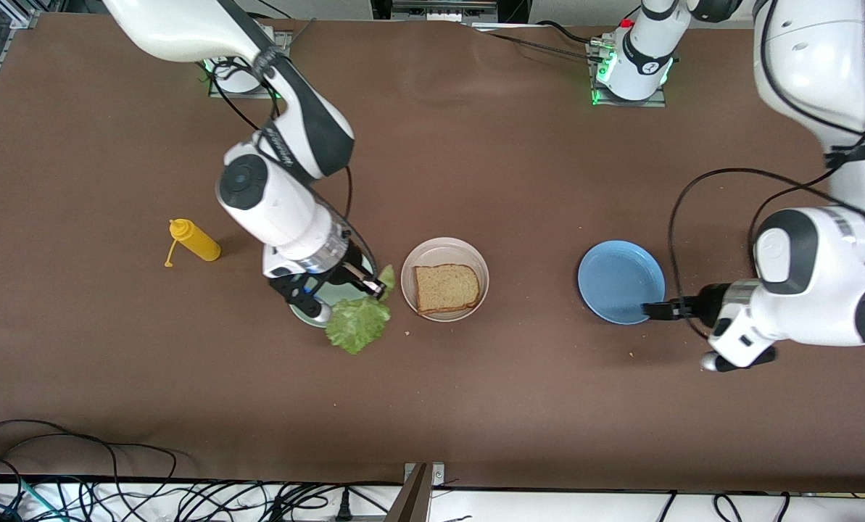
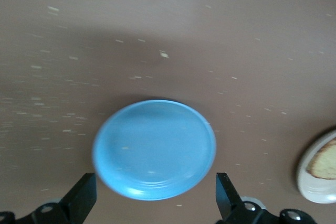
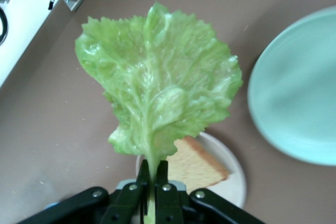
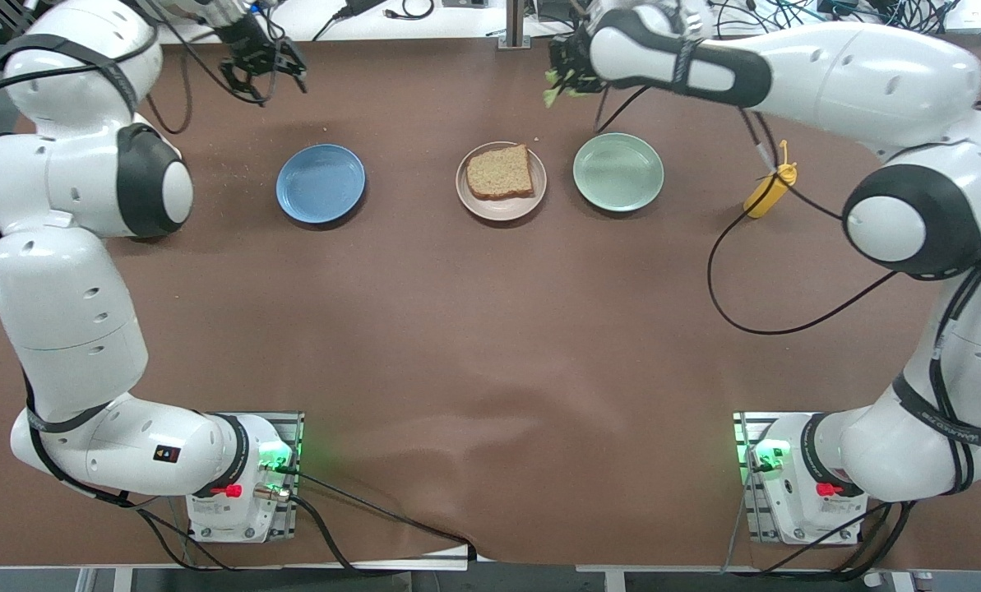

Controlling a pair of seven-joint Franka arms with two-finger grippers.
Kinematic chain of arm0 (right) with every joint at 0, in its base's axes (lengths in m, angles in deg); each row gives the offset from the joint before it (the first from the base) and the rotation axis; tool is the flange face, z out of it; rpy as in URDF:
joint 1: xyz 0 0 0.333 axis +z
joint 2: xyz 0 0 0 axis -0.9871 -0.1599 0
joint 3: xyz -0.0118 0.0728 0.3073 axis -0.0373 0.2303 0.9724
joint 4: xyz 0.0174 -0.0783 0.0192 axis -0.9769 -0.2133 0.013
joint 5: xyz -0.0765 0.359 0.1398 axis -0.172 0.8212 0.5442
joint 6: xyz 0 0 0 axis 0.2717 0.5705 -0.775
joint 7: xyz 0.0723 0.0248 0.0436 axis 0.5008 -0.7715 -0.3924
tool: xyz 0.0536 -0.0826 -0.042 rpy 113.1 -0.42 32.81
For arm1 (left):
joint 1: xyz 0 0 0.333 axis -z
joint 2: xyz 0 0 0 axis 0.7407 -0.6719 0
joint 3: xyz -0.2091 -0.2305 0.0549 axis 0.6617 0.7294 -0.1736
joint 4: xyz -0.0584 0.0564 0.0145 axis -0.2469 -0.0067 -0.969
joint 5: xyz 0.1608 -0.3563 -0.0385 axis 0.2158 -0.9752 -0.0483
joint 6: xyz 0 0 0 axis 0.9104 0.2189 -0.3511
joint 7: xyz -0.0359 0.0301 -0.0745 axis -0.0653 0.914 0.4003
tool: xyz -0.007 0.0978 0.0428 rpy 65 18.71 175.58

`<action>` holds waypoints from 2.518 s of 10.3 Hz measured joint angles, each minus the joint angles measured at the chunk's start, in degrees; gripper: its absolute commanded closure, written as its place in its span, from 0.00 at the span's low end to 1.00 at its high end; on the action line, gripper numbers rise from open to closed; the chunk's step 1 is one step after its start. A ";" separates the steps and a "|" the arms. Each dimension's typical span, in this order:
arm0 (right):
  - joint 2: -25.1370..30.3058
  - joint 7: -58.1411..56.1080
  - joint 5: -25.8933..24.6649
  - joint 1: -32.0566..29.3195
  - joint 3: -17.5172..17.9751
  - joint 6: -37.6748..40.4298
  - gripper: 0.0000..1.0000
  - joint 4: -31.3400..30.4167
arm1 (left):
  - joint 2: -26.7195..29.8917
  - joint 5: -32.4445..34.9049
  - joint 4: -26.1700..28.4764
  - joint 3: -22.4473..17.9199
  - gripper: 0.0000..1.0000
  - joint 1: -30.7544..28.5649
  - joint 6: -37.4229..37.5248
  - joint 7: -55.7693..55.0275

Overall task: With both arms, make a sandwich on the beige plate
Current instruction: 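Carry the lettuce over the beige plate while the left gripper withdraws, then lower the lettuce onto the bread and open the right gripper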

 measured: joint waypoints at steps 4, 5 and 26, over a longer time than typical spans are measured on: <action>-8.05 16.96 0.01 7.53 -0.05 -15.97 1.00 0.02 | 6.73 4.07 -0.10 -0.27 0.00 -5.41 3.49 0.03; -8.97 19.51 0.03 8.24 -0.06 -16.93 1.00 0.05 | 7.80 6.80 -0.10 -0.28 0.00 -5.78 3.90 0.03; -4.42 20.00 0.24 1.07 -0.73 15.26 0.00 11.34 | 9.70 12.24 -1.00 0.07 0.00 -5.35 4.63 -0.06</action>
